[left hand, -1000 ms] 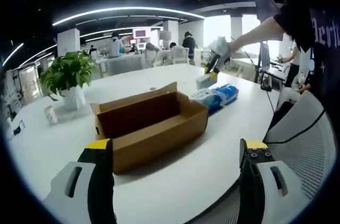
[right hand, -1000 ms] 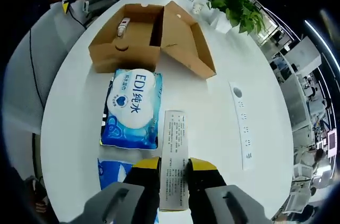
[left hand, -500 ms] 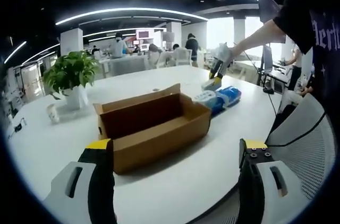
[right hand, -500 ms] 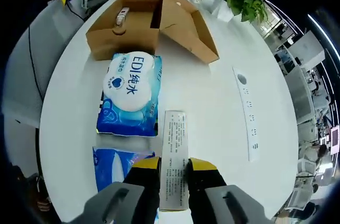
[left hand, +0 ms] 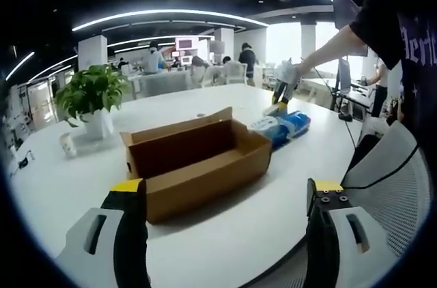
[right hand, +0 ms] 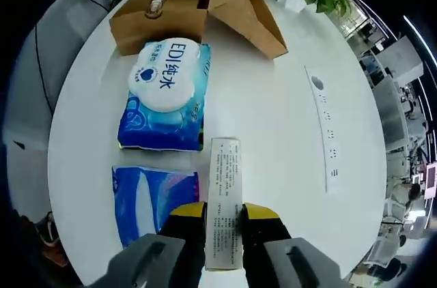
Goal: Operate the shoe box by opening the lid, removing the specified soft item, and placing it in the target area until the item is outside and the box remains undamaged.
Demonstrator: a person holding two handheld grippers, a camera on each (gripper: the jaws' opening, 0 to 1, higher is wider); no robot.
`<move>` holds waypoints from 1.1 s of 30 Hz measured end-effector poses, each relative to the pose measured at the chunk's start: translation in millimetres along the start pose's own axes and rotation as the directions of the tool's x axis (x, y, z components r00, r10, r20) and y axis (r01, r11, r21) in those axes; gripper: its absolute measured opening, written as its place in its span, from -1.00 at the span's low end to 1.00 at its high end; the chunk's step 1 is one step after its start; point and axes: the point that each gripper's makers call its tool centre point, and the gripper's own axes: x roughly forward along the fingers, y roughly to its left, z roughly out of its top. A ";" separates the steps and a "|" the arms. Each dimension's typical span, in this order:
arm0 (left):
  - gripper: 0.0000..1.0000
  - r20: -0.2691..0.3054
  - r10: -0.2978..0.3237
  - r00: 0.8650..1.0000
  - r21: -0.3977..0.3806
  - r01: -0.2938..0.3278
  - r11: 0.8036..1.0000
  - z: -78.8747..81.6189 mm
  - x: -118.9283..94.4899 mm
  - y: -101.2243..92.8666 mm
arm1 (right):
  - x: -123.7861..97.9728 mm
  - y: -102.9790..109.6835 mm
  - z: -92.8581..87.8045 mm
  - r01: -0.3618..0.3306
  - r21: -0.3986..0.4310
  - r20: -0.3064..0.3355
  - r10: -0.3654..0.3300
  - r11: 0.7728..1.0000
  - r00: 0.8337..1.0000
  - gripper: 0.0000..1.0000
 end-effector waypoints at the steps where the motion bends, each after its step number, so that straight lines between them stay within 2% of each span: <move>1: 0.93 0.000 0.001 1.000 0.001 -0.001 1.000 0.1 0.0 0.1 | 0.6 0.1 -1.8 0.000 -0.002 -0.005 0.000 1.000 1.000 -0.70; 9: 0.92 -0.005 -0.001 1.000 0.000 0.001 1.000 -1.1 0.1 -0.1 | 5.6 0.6 -13.4 0.003 -0.046 -0.060 -0.006 0.999 0.998 -0.69; 11: 0.92 -0.006 0.000 1.000 -0.003 0.000 1.000 -1.5 0.3 0.4 | 6.9 -0.4 -19.6 0.003 -0.096 -0.100 -0.013 0.995 0.995 -0.69; 23: 0.90 -0.005 0.008 1.000 -0.008 -0.008 1.000 -3.2 0.2 3.5 | 12.9 -0.5 -30.8 -0.004 -0.094 -0.138 -0.009 0.996 0.990 -0.69; 33: 0.89 -0.007 0.011 1.000 -0.011 -0.011 1.000 -4.1 -0.2 4.8 | 15.6 2.3 -35.8 0.000 -0.057 -0.135 -0.008 0.998 0.991 -0.68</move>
